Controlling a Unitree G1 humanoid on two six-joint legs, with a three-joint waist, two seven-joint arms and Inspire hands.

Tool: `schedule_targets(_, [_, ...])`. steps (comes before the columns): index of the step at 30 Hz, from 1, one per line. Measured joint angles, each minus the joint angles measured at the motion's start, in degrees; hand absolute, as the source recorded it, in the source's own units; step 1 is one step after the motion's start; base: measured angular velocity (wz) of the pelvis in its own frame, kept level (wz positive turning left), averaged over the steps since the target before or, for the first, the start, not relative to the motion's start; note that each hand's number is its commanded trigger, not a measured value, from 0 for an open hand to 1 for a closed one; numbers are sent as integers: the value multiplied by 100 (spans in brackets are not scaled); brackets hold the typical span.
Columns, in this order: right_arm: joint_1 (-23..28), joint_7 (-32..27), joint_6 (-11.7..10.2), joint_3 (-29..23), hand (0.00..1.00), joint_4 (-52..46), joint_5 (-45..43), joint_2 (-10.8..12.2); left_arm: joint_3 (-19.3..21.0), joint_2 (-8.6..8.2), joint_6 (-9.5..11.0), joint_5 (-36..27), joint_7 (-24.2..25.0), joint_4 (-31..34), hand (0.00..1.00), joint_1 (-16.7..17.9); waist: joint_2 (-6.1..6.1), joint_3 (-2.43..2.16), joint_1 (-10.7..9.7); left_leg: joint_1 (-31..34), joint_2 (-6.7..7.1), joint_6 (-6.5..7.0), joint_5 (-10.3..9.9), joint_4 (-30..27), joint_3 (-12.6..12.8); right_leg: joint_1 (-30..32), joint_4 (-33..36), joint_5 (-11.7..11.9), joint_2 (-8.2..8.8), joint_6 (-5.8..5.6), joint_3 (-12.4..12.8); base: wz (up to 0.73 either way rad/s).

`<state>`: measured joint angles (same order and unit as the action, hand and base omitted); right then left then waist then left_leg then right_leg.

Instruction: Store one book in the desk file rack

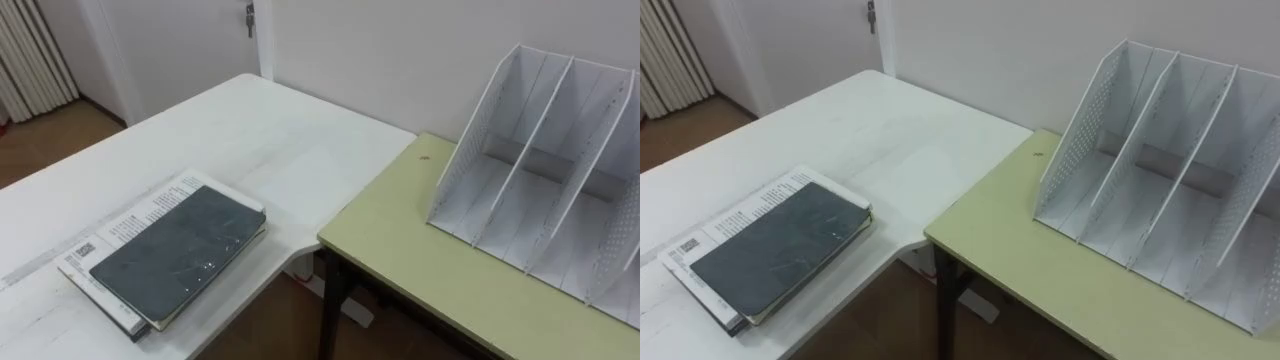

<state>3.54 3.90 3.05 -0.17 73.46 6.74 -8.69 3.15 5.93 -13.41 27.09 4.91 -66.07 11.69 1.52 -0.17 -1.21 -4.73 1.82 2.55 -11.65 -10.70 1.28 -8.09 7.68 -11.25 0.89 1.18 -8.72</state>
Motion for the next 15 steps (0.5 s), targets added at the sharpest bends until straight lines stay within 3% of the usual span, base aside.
schedule_targets(7, [28, 0, -67, -96, 0, 5, -12, 1, -80, 6, 24, -5, 59, 0, 0, 13, -18, 11, -3, 4, -3, -2, -4, 6, 1, 12, -2, 0, -2, 1, 7, 0])
schedule_targets(15, [59, -3, -232, -99, 0, 23, 59, 5, -118, 6, 238, -10, 30, -23, 0, 16, -30, 13, -5, 10, -2, -1, -16, 6, 0, 20, -8, -1, 0, 1, 5, 0])
